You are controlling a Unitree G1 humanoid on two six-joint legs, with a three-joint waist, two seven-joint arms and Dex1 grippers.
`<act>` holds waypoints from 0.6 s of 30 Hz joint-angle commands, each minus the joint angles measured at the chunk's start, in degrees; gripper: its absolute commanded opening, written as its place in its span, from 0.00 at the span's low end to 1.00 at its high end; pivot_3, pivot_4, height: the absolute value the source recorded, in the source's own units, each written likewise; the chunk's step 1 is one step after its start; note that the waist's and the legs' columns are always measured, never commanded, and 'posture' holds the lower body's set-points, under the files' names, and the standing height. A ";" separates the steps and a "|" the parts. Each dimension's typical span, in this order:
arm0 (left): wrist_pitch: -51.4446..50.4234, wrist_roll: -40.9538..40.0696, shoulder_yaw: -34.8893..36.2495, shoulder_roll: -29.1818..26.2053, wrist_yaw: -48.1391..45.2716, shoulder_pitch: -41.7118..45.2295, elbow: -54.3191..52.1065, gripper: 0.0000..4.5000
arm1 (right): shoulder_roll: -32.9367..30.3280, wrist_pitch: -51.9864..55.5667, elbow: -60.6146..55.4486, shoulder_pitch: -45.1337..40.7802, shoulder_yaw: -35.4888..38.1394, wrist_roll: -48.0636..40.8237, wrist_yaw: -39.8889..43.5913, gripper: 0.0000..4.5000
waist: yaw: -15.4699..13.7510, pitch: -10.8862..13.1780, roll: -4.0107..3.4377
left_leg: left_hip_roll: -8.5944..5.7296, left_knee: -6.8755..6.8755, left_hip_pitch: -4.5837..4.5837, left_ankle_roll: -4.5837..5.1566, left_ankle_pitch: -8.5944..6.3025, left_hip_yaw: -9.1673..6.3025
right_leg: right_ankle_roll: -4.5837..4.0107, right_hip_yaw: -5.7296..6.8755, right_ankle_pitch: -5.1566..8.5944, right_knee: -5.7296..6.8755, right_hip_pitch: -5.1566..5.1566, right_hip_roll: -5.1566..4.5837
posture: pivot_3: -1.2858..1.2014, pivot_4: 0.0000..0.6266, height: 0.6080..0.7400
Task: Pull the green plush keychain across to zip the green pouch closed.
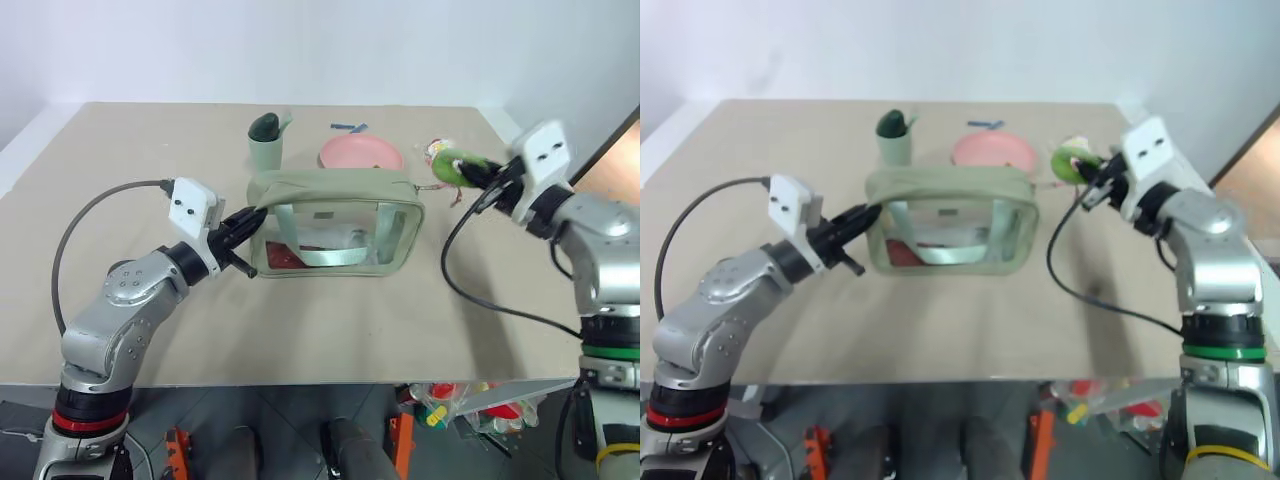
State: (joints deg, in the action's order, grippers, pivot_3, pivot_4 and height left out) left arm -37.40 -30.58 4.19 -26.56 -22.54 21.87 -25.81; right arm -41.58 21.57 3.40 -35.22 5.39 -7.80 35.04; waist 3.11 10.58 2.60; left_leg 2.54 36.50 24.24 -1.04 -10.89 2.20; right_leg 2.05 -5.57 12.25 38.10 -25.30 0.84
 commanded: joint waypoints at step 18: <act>-0.25 -0.87 2.19 0.83 -2.75 0.92 0.77 0.28 | 11.22 -1.19 0.11 5.13 1.97 -3.43 -4.34 0.28 | -0.20 -0.02 0.02 | -0.01 0.16 -0.11 0.10 0.19 0.05 | -0.16 -0.13 -0.23 -0.02 0.12 0.06 | 0.52 0.24 1.00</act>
State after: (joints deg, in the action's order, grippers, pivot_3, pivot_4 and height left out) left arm -37.08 -29.10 3.20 -25.56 -24.48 22.12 -24.12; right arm -28.71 19.36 7.70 -27.95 2.53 -6.64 28.62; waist 2.91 10.56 2.62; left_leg 2.53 36.67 24.15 -0.93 -10.70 2.27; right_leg 1.90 -5.71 12.01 38.08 -25.19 0.89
